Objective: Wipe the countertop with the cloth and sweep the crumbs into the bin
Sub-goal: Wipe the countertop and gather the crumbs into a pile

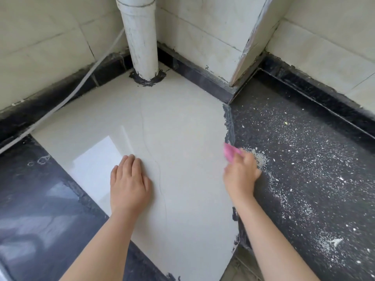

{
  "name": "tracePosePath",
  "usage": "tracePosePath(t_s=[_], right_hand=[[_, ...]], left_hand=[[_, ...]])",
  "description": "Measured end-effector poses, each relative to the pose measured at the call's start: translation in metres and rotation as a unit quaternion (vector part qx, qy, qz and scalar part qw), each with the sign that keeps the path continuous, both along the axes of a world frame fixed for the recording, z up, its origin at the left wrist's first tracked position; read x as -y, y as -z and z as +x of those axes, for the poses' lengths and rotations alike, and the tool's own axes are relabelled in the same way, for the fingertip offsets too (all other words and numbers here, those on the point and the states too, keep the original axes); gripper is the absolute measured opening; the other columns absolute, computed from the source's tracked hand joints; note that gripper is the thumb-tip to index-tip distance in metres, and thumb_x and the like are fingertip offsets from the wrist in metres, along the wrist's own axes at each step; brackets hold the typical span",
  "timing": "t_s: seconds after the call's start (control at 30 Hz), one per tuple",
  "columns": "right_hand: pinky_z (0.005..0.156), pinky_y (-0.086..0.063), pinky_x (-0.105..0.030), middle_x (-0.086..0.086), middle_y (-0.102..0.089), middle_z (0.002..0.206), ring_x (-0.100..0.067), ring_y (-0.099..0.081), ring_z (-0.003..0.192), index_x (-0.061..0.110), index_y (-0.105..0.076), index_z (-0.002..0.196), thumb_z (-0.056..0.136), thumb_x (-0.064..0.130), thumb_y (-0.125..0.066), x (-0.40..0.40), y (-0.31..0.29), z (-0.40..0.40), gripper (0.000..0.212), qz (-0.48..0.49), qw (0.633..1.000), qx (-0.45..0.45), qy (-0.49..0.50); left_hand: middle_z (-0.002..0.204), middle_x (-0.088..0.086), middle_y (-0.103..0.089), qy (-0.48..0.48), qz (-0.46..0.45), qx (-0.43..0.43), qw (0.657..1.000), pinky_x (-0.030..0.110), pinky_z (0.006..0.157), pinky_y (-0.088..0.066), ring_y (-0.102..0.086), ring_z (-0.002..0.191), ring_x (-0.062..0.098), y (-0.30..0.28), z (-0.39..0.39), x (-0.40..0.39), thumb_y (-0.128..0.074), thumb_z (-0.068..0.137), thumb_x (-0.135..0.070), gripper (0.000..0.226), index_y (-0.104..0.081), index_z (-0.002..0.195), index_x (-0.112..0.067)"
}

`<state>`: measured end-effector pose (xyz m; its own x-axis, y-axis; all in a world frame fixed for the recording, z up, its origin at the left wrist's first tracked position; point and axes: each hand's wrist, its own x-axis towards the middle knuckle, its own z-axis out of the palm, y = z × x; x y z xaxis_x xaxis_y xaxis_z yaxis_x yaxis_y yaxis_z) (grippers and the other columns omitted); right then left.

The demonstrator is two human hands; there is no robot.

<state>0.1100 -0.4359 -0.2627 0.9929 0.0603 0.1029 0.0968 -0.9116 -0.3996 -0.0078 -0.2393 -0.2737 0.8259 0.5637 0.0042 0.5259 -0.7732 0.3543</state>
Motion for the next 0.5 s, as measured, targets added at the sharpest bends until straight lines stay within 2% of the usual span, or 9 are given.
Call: tracePosePath(t_s=[0.07,0.17,0.3,0.4,0.5], right_hand=[[0.088,-0.022,-0.036,-0.009,-0.046,0.125,-0.028,-0.038,0.114,0.013,-0.059,0.118,0.081,-0.002,-0.056,0.029,-0.002,-0.006,0.041,-0.022,0.999,-0.012,0.028],[0.088,-0.021,-0.037,-0.013,-0.048,0.119,-0.032,-0.041,0.109,0.006,-0.064,0.109,0.082,-0.001,-0.057,0.035,-0.014,-0.006,0.03,-0.005,0.998,-0.013,0.055],[0.081,-0.039,-0.048,-0.023,-0.057,0.101,-0.043,-0.053,0.094,-0.004,-0.066,0.09,0.066,-0.014,-0.065,-0.011,-0.025,0.012,0.026,0.027,0.996,0.056,-0.065],[0.085,-0.029,-0.041,-0.018,-0.05,0.115,-0.036,-0.044,0.107,-0.002,-0.062,0.102,0.077,-0.006,-0.058,-0.029,-0.015,0.025,0.025,-0.036,0.992,-0.003,-0.124],[0.087,-0.03,-0.043,-0.018,-0.053,0.115,-0.037,-0.046,0.106,-0.003,-0.062,0.104,0.076,-0.009,-0.058,-0.007,-0.004,0.023,0.029,-0.035,0.993,-0.006,-0.114]], left_hand=[[0.114,0.023,-0.057,-0.001,0.001,0.001,1.0,0.055,0.096,-0.037,-0.047,0.117,0.041,0.001,0.0,0.0,-0.02,0.075,-0.023,0.053,-0.056,0.101,0.005],[0.117,0.022,-0.057,-0.003,0.0,0.002,1.0,0.053,0.098,-0.034,-0.047,0.118,0.04,0.001,0.0,0.001,-0.019,0.076,-0.023,0.055,-0.057,0.104,0.005],[0.119,0.022,-0.056,-0.002,0.0,0.004,1.0,0.052,0.1,-0.032,-0.045,0.12,0.04,0.001,0.0,0.0,-0.018,0.076,-0.025,0.058,-0.056,0.107,0.005],[0.122,0.022,-0.054,-0.002,-0.002,0.006,1.0,0.05,0.101,-0.029,-0.042,0.123,0.04,0.001,0.0,0.001,-0.017,0.076,-0.025,0.059,-0.056,0.108,0.005],[0.121,0.022,-0.054,-0.001,0.0,0.009,1.0,0.049,0.1,-0.029,-0.043,0.122,0.04,0.001,0.0,0.0,-0.017,0.075,-0.025,0.058,-0.056,0.107,0.005]])
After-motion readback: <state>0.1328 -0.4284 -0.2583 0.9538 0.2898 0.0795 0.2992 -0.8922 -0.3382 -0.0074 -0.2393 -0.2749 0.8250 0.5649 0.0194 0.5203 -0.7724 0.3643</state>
